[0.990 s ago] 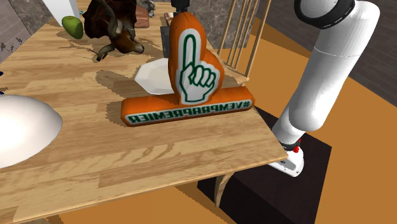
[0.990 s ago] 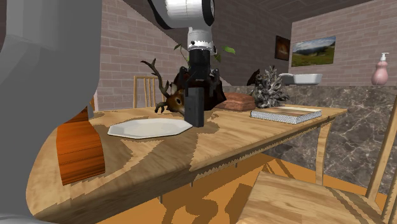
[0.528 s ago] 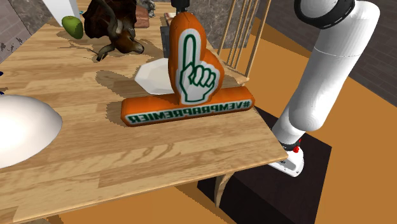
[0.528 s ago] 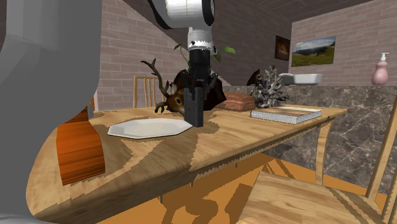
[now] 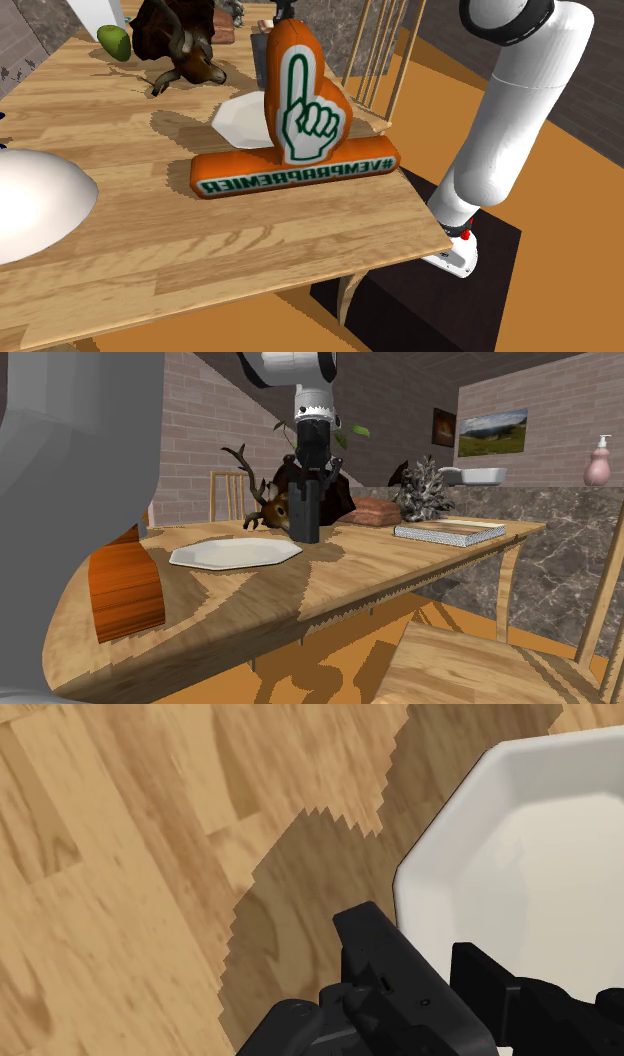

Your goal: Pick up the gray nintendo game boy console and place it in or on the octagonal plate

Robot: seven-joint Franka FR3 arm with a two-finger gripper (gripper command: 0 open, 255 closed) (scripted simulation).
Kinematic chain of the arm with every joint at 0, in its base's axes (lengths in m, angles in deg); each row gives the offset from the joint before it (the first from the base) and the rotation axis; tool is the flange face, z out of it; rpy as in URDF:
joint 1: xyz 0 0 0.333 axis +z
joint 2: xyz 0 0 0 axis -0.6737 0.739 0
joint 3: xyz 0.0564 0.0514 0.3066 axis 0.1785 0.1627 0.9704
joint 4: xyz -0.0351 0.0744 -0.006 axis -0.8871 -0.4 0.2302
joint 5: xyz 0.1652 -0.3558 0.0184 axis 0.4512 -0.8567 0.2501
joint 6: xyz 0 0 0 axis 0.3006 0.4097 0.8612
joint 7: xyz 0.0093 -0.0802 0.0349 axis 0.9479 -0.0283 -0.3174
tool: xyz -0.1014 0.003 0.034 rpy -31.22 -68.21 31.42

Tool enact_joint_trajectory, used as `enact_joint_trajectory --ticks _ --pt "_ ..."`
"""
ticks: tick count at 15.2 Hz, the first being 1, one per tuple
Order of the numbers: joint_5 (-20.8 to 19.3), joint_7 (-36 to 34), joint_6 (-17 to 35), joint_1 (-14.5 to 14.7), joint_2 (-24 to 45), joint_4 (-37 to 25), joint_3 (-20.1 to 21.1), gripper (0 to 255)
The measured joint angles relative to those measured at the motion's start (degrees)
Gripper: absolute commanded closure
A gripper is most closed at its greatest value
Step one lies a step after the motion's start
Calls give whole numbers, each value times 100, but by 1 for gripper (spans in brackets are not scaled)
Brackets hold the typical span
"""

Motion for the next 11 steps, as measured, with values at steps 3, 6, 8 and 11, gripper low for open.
enact_joint_trajectory --ticks 3,6,8,11 --pt "1 -6 -264 4 95 -359 3 255" --pt "1 9 -516 -5 164 -680 -3 255" --pt "2 1 -712 -1 225 -938 0 255" --pt "4 19 -1030 -11 361 -1392 -6 255"
